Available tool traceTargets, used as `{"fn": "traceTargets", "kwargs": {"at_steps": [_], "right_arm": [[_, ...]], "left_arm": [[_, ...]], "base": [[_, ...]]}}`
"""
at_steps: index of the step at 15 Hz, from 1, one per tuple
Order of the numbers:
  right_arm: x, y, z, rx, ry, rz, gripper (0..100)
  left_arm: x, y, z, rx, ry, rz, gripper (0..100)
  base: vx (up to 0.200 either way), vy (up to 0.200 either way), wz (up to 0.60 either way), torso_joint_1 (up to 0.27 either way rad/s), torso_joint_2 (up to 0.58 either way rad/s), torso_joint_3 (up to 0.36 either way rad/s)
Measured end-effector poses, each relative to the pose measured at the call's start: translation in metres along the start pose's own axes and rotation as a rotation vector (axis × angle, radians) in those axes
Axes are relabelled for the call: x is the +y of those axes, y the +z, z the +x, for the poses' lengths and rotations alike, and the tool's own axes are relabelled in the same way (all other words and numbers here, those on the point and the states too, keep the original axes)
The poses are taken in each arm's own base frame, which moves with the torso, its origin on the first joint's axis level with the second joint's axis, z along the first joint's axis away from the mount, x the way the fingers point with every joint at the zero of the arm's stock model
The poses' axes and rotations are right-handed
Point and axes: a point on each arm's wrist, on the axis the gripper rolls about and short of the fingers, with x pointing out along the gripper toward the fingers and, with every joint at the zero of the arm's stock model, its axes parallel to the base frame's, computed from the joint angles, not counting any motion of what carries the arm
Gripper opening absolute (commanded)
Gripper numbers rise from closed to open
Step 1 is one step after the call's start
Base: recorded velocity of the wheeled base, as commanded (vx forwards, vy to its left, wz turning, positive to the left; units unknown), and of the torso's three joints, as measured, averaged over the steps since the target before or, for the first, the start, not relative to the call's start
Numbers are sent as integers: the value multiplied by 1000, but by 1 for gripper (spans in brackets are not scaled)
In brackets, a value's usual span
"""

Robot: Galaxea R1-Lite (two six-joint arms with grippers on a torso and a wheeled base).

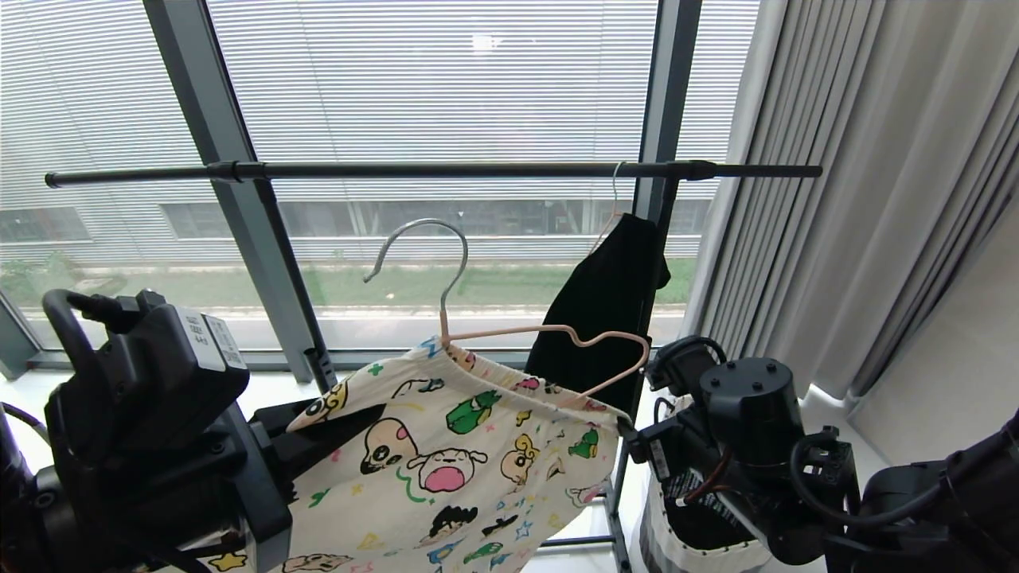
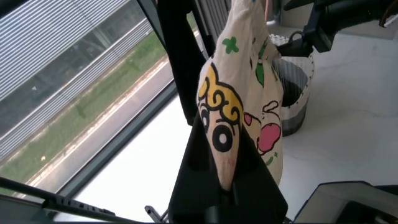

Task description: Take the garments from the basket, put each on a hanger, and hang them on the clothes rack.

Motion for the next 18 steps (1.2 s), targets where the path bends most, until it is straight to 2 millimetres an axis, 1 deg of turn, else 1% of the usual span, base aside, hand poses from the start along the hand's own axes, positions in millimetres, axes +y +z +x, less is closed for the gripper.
{"fn": "traceTargets", "kwargs": {"at_steps": [2, 4, 7, 9, 12, 15, 18], "right_arm": [[-13, 5, 2, -11, -27, 4, 100], [-20, 10, 0, -24, -34, 9, 100], [-25, 17, -4, -47, -30, 3, 100], [-29, 23, -9, -70, 5, -5, 100], [-42, 37, -22, -136, 72, -65, 100], [-51, 52, -41, -214, 130, -126, 100], [-51, 56, -68, -219, 244, -174, 100]], "left_arm": [[-4, -7, -2, 20, -10, 0, 0], [-9, -18, -5, 48, -24, -2, 0], [-13, -25, -7, 70, -34, -4, 0], [-16, -32, -7, 96, -46, -8, 0], [-19, -42, -5, 140, -59, -15, 0], [-20, -46, 0, 173, -62, -23, 0], [-19, -46, 5, 186, -62, -94, 0]], "base": [[0, 0, 0, 0, 0, 0], [0, 0, 0, 0, 0, 0], [0, 0, 0, 0, 0, 0], [0, 0, 0, 0, 0, 0], [0, 0, 0, 0, 0, 0], [0, 0, 0, 0, 0, 0], [0, 0, 0, 0, 0, 0]]}}
